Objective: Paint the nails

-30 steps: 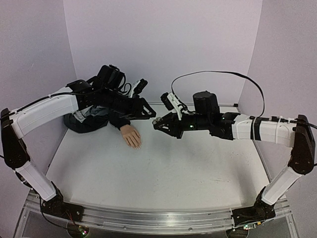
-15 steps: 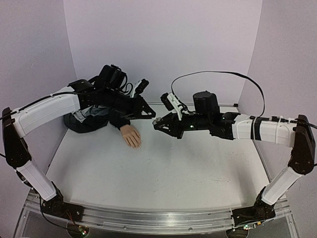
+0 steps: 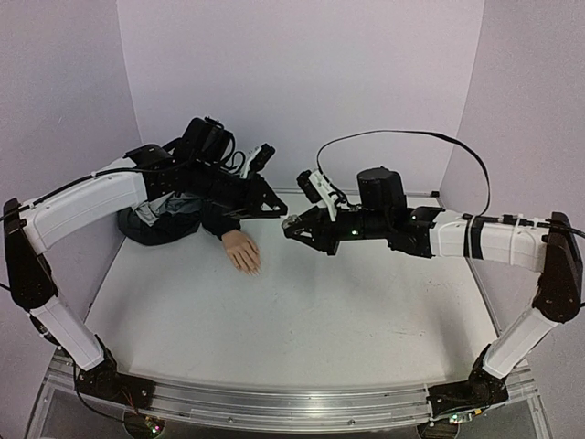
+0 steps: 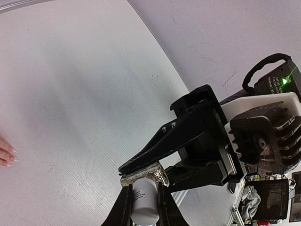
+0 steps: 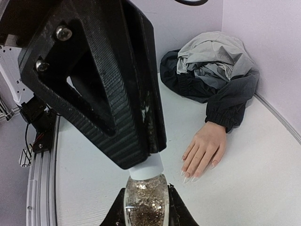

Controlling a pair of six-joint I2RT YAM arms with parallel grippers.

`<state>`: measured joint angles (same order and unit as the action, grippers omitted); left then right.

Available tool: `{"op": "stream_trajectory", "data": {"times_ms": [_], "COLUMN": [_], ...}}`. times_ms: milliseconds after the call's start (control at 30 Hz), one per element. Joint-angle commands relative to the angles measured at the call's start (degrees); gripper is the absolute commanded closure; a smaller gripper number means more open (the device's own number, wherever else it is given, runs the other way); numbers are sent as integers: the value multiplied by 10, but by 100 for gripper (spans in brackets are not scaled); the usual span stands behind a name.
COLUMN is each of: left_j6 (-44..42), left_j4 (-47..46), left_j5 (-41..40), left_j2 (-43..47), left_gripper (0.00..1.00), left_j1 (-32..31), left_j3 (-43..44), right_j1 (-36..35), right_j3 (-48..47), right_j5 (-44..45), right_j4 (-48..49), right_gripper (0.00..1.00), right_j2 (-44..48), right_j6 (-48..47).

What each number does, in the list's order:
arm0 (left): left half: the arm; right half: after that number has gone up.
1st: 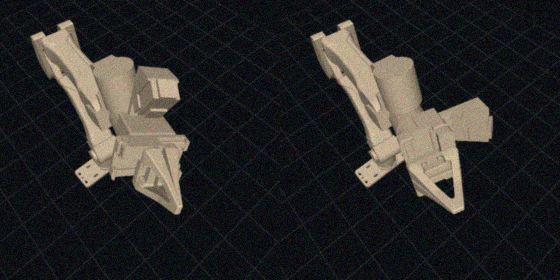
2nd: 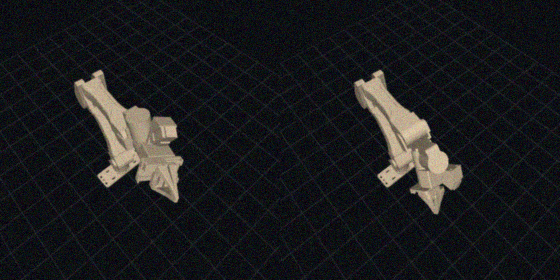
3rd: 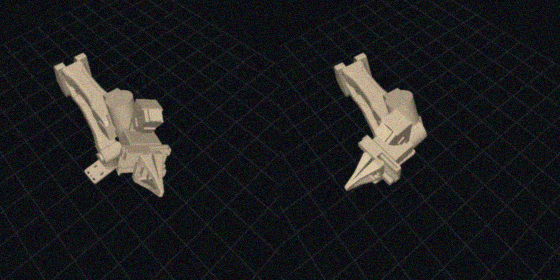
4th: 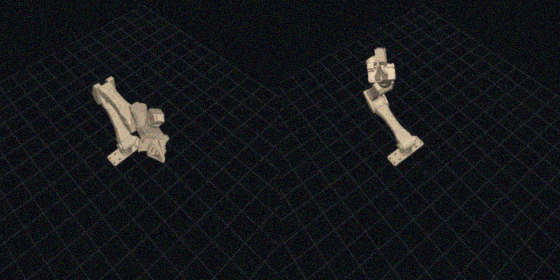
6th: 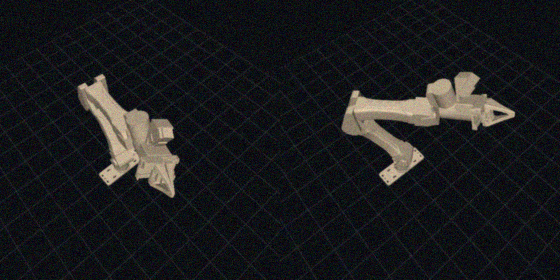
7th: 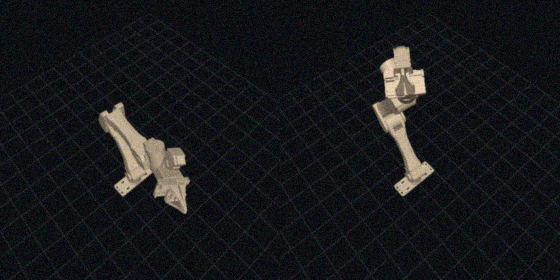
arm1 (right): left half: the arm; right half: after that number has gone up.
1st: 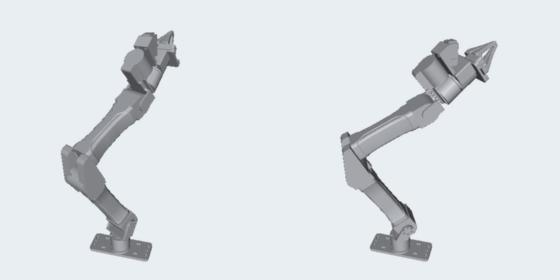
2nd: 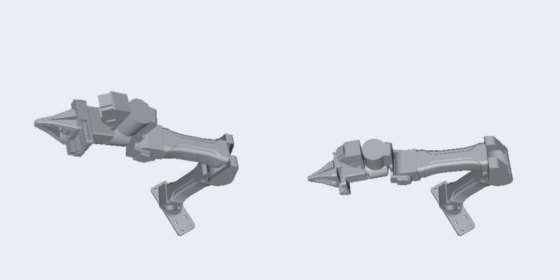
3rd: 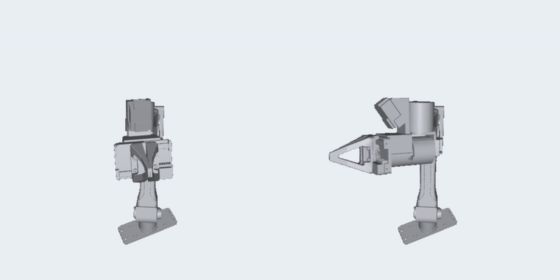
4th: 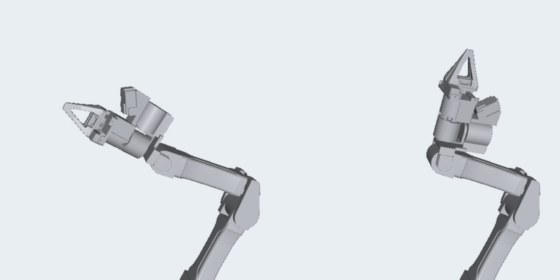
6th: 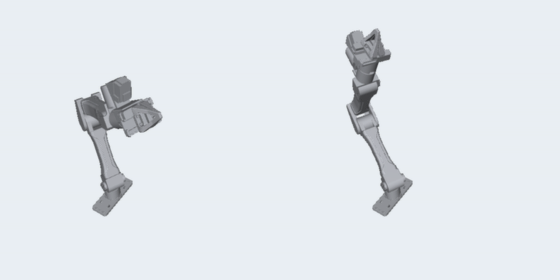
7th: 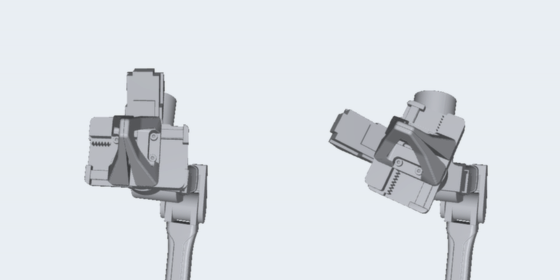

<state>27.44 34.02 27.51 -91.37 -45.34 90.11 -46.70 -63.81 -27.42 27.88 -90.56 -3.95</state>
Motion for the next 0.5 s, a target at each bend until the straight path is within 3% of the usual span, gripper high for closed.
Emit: {"op": "stream_trajectory", "data": {"times_ms": [0, 167, 300, 467], "left_j6": [10, 37, 56, 62], "left_j4": [-12, -11, -10, -1], "left_j5": [-15, 1, 16, 20], "left_j2": [9, 4, -2, -5], "left_gripper": [100, 100, 100, 100], "left_j1": [5, 8, 7, 8], "left_j3": [33, 35, 40, 39], "right_j1": [-1, -16, -64, -73], "right_j3": [-10, -5, 4, 40], "right_j5": [-6, 67, 285, 391], "right_j4": [14, 16, 48, 122], "right_gripper": [100, 100, 100, 100], "right_j2": [32, 37, 37, 56], "right_j6": [-14, -26, -55, -74]}}
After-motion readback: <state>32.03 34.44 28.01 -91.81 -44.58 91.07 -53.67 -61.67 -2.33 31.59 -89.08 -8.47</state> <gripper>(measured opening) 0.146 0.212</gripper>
